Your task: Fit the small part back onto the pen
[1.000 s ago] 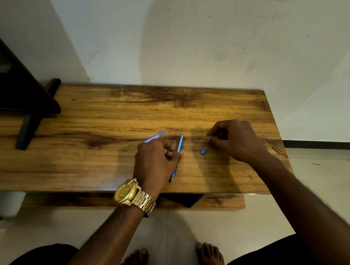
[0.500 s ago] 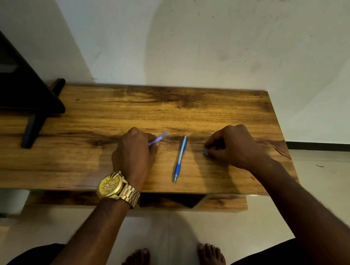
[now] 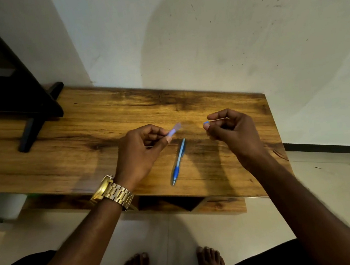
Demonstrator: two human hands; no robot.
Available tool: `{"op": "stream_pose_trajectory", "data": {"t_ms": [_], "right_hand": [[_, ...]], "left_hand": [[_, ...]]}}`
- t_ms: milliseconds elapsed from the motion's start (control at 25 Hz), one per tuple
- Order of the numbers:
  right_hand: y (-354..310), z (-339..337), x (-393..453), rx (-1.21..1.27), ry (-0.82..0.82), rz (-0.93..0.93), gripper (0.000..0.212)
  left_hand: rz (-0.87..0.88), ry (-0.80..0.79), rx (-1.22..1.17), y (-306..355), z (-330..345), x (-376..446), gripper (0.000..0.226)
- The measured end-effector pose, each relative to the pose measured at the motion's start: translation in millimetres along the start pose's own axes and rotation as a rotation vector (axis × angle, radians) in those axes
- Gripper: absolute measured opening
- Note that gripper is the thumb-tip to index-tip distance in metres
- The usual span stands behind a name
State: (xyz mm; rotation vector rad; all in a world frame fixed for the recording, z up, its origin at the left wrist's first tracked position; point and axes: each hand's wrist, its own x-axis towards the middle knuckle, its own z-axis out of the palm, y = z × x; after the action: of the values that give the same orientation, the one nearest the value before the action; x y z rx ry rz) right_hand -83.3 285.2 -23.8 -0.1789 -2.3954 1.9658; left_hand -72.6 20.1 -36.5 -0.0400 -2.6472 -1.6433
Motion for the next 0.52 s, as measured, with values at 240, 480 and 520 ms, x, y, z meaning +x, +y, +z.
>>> {"op": "stream_pose_trajectory", "data": {"t_ms": [240, 480, 520], "right_hand": [[2, 16, -1, 0.192, -0.099, -0.032, 0.014], [0, 11, -3, 0.164, -0.166, -0.044, 0.015], [-1, 10, -3, 0.142, -0.172, -0.043, 0.015]], "left_hand": [[0.110, -0.084, -0.078, 11, 13, -7, 0.019], [0.114, -0.051, -0.059, 10, 11, -7, 0.020], [0.111, -0.049, -0.062, 9, 11, -7, 0.020]]}}
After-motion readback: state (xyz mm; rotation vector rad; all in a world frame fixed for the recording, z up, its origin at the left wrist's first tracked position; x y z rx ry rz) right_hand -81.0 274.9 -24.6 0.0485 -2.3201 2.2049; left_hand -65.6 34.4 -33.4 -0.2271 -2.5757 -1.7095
